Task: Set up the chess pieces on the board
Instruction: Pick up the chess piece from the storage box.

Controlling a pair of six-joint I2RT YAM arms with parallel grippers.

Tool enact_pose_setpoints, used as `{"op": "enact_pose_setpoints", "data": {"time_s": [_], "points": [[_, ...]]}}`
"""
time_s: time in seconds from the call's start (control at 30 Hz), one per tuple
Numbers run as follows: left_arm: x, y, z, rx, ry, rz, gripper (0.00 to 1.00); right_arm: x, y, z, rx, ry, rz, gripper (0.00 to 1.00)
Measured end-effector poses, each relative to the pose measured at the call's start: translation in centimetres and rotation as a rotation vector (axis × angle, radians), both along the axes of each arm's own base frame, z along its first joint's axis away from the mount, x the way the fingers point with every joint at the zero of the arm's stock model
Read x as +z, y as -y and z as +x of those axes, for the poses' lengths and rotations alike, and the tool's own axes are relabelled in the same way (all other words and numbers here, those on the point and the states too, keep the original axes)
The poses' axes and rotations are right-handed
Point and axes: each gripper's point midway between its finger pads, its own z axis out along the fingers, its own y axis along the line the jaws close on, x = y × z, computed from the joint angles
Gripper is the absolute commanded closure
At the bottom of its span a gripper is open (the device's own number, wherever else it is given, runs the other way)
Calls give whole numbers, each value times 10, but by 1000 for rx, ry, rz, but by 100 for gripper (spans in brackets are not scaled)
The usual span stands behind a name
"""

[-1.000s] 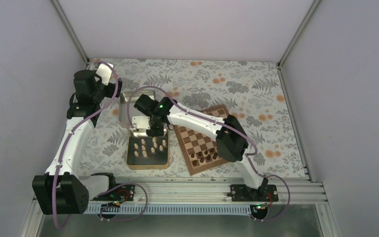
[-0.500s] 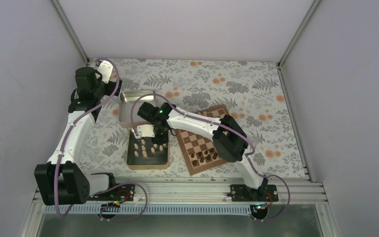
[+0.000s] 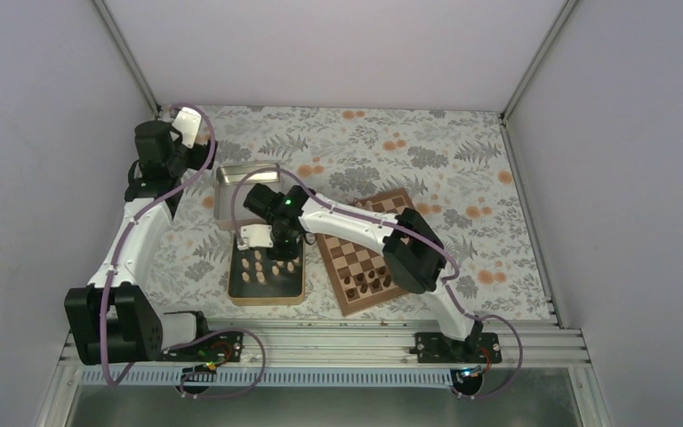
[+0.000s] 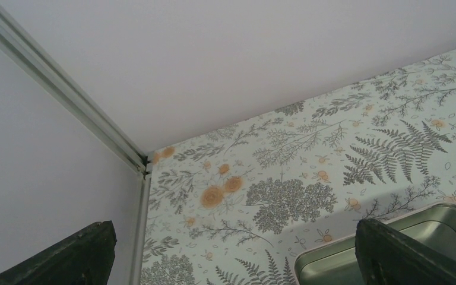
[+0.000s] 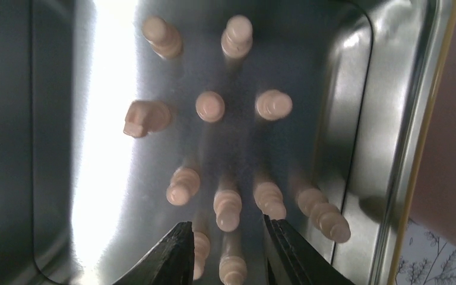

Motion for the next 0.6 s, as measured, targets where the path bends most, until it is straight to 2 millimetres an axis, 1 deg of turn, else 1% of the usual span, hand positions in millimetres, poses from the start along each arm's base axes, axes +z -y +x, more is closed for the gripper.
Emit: {"op": "enact_pose_setpoints", "data": {"time_s": [0.13, 0.27, 0.33, 0.43, 0.53, 0.6], "points": [[0, 0, 0, 2, 3, -9, 0, 8, -14, -10, 26, -12, 34, 66], [0, 0, 0, 6, 6, -18, 0, 10, -27, -26, 60, -32, 56, 66], [-4, 0, -1, 7, 0, -22, 0, 6, -31, -35, 76, -45, 52, 66], [-10, 0, -2, 7, -12, -23, 0, -5, -33, -46, 92, -66, 34, 66], [-14, 0, -3, 8, -22, -24, 0, -14, -34, -51, 96, -82, 17, 66], [-15, 0, -3, 8, -23, -25, 0, -16, -34, -53, 97, -86, 14, 66]]}}
